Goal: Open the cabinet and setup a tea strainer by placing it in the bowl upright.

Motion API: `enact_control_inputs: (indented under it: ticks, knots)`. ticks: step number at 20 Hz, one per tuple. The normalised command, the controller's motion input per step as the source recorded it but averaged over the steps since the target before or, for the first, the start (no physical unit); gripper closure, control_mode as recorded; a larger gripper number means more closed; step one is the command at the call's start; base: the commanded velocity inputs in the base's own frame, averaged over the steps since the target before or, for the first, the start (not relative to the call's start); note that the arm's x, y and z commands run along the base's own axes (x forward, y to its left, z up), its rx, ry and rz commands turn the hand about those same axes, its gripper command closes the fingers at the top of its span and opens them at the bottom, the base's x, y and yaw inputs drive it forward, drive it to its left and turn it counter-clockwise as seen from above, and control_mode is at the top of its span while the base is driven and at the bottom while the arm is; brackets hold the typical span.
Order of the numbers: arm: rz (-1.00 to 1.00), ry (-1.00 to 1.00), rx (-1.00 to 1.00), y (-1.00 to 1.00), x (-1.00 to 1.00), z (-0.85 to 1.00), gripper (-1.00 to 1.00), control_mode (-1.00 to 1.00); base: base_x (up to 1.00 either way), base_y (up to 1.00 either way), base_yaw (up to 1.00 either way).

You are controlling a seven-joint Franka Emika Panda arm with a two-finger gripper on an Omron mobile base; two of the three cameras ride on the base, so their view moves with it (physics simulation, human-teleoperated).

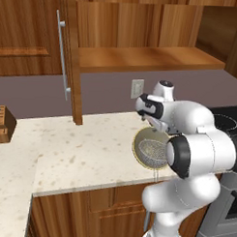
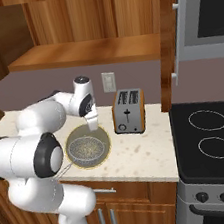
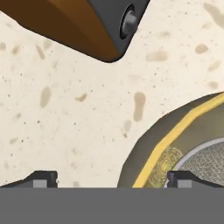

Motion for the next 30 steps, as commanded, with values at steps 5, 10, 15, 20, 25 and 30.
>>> enact_control_inputs:
  ticks: [5, 10, 15, 20, 25, 30]
  knots:
    - [0.0, 0.05, -0.03, 0.0, 0.23, -0.25, -1.0, -1.0, 0.0, 0.0, 0.0]
    - [0.0, 0.06, 0.0, 0.0, 0.0, -0.14, -1.0, -1.0, 0.0, 0.0, 0.0]
    - [0.0, 0.0, 0.0, 0.11, 0.01, -0.02, -1.0, -1.0, 0.0, 0.0, 0.0]
    - [0.0, 0.0, -0.02, 0.3, 0.11, 0.0, -1.0, -1.0, 0.0, 0.0, 0.0]
    - [-0.01, 0.0, -0.03, 0.42, 0.09, 0.0, -1.0, -1.0, 0.0, 0.0, 0.0]
    - [0.0, 0.0, 0.0, 0.23, 0.0, 0.0, -1.0, -1.0, 0.0, 0.0, 0.0]
